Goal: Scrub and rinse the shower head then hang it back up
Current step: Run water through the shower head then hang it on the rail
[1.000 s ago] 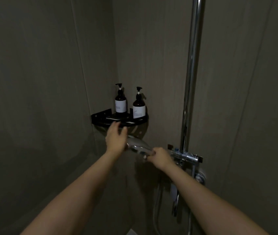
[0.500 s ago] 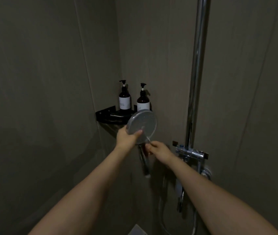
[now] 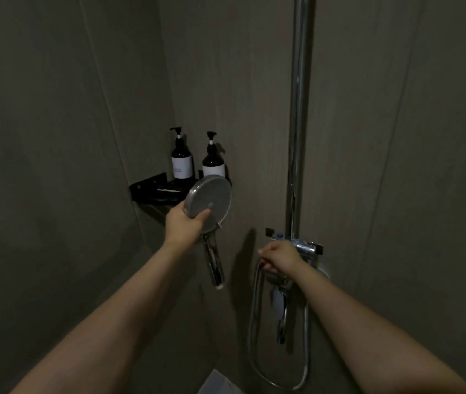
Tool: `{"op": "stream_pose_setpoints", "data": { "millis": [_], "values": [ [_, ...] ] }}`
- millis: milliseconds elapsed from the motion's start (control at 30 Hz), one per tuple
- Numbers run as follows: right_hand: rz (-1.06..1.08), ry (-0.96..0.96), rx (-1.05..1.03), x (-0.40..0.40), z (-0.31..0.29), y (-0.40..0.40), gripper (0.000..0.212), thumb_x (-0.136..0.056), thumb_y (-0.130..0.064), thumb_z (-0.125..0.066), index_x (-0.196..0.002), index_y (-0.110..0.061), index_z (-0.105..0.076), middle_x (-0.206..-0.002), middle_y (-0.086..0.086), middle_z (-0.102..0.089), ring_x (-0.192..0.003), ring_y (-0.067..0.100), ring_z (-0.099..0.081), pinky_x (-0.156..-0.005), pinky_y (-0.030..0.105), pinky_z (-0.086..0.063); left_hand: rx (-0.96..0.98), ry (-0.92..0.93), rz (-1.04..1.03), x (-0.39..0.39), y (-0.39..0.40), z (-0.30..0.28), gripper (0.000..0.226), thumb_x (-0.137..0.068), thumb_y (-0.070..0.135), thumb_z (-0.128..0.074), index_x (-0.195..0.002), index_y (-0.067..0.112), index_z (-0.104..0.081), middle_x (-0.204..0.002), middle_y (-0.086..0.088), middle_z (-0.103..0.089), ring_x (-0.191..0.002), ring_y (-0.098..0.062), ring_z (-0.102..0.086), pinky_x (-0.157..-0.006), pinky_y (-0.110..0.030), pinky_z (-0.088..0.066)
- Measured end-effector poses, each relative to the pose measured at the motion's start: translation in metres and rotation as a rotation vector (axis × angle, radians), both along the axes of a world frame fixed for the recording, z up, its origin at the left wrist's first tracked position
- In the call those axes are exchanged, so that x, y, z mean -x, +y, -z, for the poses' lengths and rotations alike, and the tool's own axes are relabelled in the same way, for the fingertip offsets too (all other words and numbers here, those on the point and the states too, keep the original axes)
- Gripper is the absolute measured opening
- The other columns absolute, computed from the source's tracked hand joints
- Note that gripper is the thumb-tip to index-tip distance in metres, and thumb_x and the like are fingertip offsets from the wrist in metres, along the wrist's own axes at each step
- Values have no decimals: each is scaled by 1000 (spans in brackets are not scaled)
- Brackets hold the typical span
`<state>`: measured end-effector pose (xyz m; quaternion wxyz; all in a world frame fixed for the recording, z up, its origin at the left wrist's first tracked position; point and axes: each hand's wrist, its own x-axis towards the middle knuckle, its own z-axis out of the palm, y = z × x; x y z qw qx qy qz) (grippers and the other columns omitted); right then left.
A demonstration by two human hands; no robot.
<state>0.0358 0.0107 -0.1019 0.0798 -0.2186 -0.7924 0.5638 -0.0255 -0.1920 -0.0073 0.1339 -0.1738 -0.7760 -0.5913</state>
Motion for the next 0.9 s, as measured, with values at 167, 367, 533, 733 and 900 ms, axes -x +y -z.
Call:
{"op": "stream_pose_setpoints", "data": {
  "millis": [167,367,533,733,900],
  "values": [
    [402,-138,18,-23,23,47,19,-83,-26,-65,-88,-7,-65,-65,11,-58,-50,23,-54,-46,25,-44,-225,-175,-40,-5,5,-3,41,-81,10,-69,-120,3,-59,-107,-4,-61,-98,-16,-56,-86,-26,-44],
    [290,-381,-215,-40,48,74,38,-79,-30,-71,-104,-2,-66,-106,16,-68,-96,26,-65,-68,26,-44,-423,-323,-13,-15,19,-2,39,-82,11,-67,-119,4,-58,-106,-4,-60,-97,-17,-56,-89,-26,-44],
    [210,-223,-85,-26,70,80,21,-82,-1,-62,-102,4,-62,-94,20,-63,-87,28,-60,-72,36,-49,-479,-365,10,-17,33,2,37,-80,13,-70,-116,7,-59,-103,-3,-61,-97,-18,-58,-91,-31,-47],
    [286,-87,57,-17,90,93,29,-90,-1,-50,-64,-15,-52,-66,8,-56,-59,19,-53,-50,25,-41,-458,-357,56,-19,39,14,27,-82,10,-68,-108,12,-60,-103,-4,-63,-97,-20,-61,-92,-34,-49],
    [381,127,348,-8,80,92,27,-88,5,-43,-72,-14,-54,-68,7,-53,-61,18,-50,-48,22,-45,-418,-340,38,-19,41,17,27,-81,6,-67,-107,10,-59,-105,-9,-62,-98,-21,-59,-89,-32,-47]
  ]
}}
